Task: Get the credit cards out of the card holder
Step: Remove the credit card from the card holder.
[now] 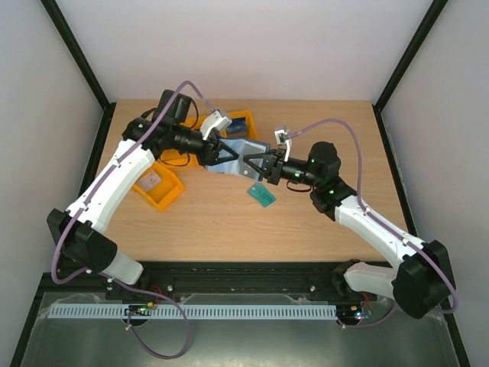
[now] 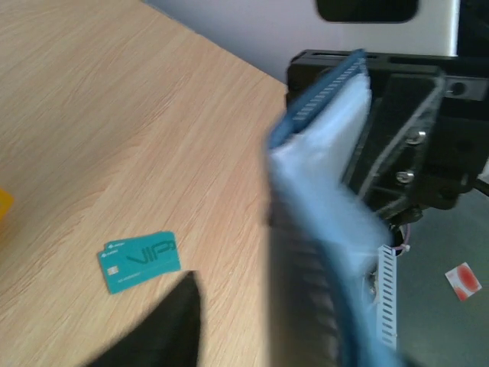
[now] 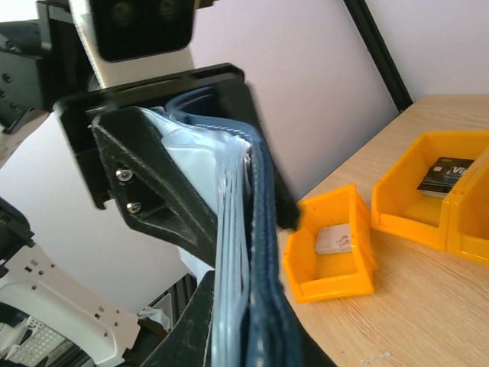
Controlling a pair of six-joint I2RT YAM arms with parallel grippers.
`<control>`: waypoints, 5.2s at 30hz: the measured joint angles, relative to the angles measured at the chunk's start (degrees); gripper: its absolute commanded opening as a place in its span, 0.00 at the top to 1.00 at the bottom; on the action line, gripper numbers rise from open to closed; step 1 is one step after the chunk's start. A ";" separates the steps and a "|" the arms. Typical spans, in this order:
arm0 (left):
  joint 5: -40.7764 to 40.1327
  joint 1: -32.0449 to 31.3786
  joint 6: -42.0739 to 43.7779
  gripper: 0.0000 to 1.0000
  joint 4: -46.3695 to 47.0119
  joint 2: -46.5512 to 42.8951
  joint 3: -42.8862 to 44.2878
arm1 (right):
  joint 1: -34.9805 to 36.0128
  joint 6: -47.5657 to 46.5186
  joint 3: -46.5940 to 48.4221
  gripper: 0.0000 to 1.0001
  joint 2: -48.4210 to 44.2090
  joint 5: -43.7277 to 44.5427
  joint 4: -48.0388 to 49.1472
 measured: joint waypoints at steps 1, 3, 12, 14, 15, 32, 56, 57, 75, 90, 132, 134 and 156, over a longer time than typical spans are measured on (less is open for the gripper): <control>0.31 -0.11 -0.04 0.98 0.04 -0.09 0.00 | -0.13 -0.02 0.00 0.82 0.00 0.28 -0.35; 0.70 -0.15 0.17 0.98 0.07 -0.22 0.00 | -0.22 -0.42 0.00 0.69 -0.13 0.81 -1.09; 3.61 2.01 1.55 0.98 -0.26 -0.50 -0.72 | 0.09 -2.03 -0.11 0.98 -2.19 1.42 -3.06; 3.82 2.05 1.73 0.94 -0.66 -0.74 -0.79 | -0.22 -1.57 -0.57 0.98 -2.19 2.19 -3.21; 3.74 2.05 1.73 0.82 -0.72 -0.83 -0.90 | -0.20 -1.57 -0.61 0.98 -2.19 2.27 -3.28; -18.64 27.28 -15.58 0.41 16.98 -4.44 -14.78 | 0.31 -4.13 10.91 0.98 1.79 26.23 -32.00; 1.64 5.31 -12.48 0.55 12.35 -4.98 -11.34 | 1.20 0.13 9.49 0.98 8.92 7.65 -20.65; 2.05 5.31 -12.68 0.55 12.48 -4.98 -11.85 | 1.20 0.46 9.16 0.98 8.81 6.32 -19.12; 9.35 5.29 -15.34 0.62 16.06 -5.27 -14.97 | 0.79 10.56 3.17 0.98 8.66 1.27 -0.33; 8.90 6.21 -9.94 0.43 11.50 -4.15 -10.05 | 0.46 11.61 3.17 0.98 10.01 1.75 4.83; 21.97 12.85 13.68 0.98 -6.12 -6.82 -11.26 | 1.01 -12.92 9.92 0.60 3.08 -7.19 -16.70; 21.79 13.14 14.93 0.98 -7.30 -6.82 -10.69 | 0.46 -14.38 9.75 0.57 1.84 -5.55 -17.53; 16.39 11.67 21.20 0.98 -15.23 -6.67 -1.42 | -2.47 -15.32 7.34 0.31 2.45 -9.60 -16.98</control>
